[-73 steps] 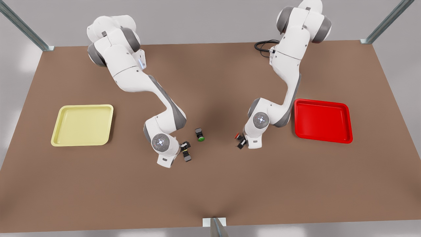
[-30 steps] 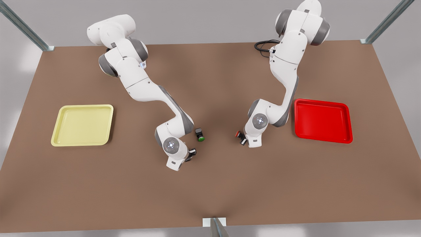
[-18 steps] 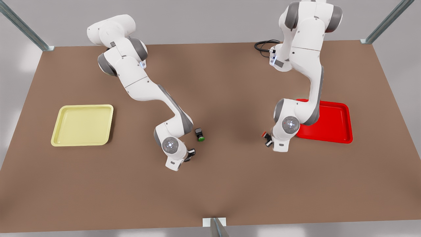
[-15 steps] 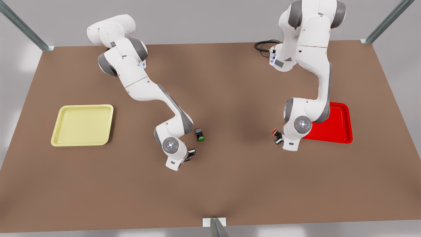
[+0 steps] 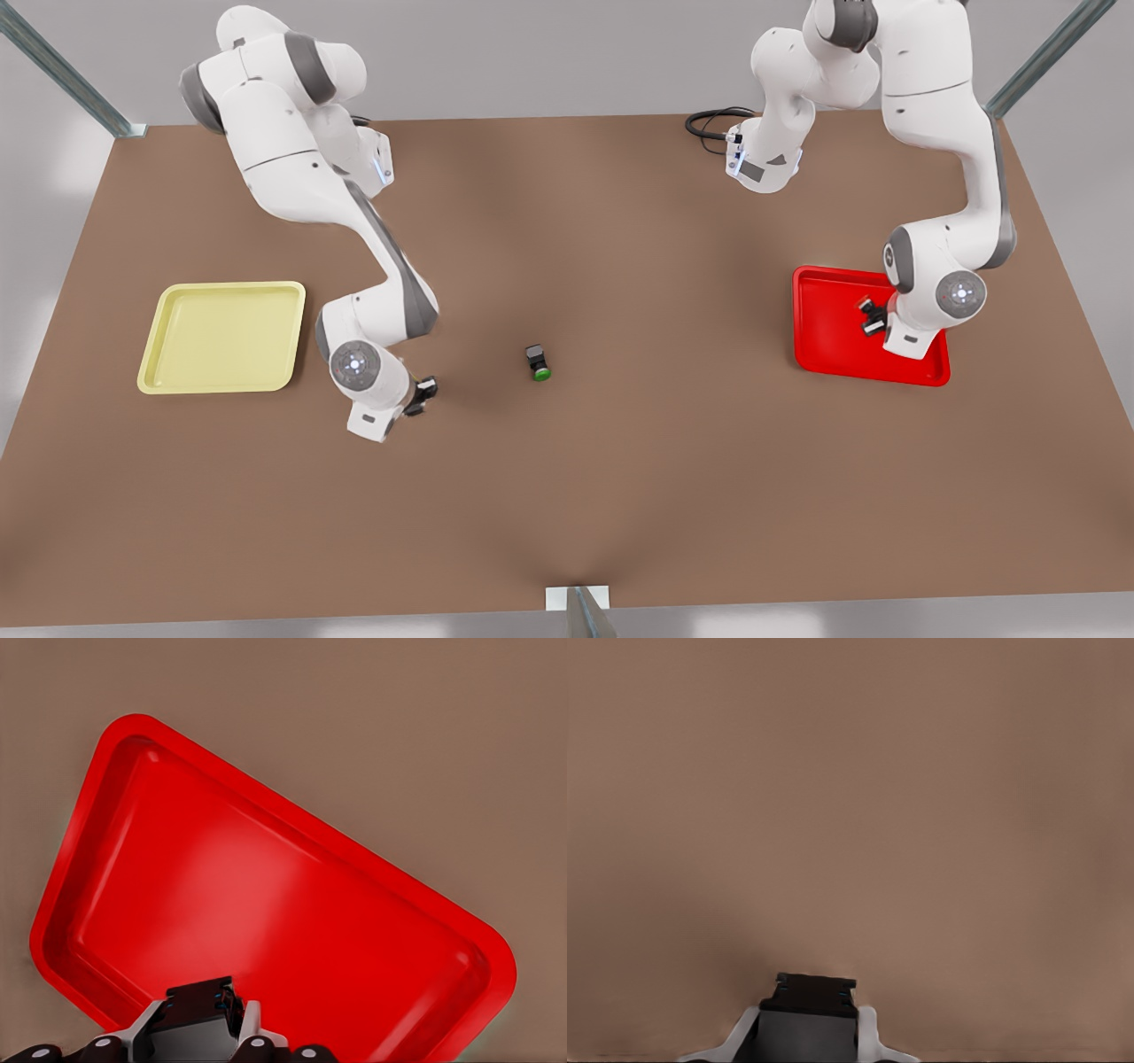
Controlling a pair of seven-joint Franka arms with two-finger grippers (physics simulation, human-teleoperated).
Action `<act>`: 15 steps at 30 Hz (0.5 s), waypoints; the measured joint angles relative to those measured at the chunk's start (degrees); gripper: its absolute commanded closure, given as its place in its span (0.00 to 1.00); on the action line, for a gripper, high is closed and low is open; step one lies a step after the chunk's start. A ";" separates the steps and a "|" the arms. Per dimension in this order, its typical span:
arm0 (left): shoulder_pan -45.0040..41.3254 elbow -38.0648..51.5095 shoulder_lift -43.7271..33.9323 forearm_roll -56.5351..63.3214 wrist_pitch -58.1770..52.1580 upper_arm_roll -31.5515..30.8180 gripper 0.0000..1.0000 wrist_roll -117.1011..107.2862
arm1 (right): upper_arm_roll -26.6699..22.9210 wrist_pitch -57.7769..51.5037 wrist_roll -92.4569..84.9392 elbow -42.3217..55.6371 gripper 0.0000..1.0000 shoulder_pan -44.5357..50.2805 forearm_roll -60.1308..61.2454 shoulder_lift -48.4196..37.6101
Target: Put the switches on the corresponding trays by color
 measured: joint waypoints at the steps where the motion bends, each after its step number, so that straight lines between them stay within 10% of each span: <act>1: 0.02 0.00 0.03 0.31 0.00 0.01 0.00 0.00 | -0.04 0.70 -0.53 -3.30 0.51 -0.79 0.01 -2.58; 11: -0.64 4.53 -2.88 0.67 -1.00 -2.82 0.00 4.58 | -12.99 12.71 -31.88 -21.76 0.50 -11.98 -0.40 -8.59; 15: -0.99 27.64 -0.38 -1.79 -16.78 -11.84 0.00 7.36 | -15.38 12.18 -38.50 -25.34 0.50 -14.36 -0.49 -10.25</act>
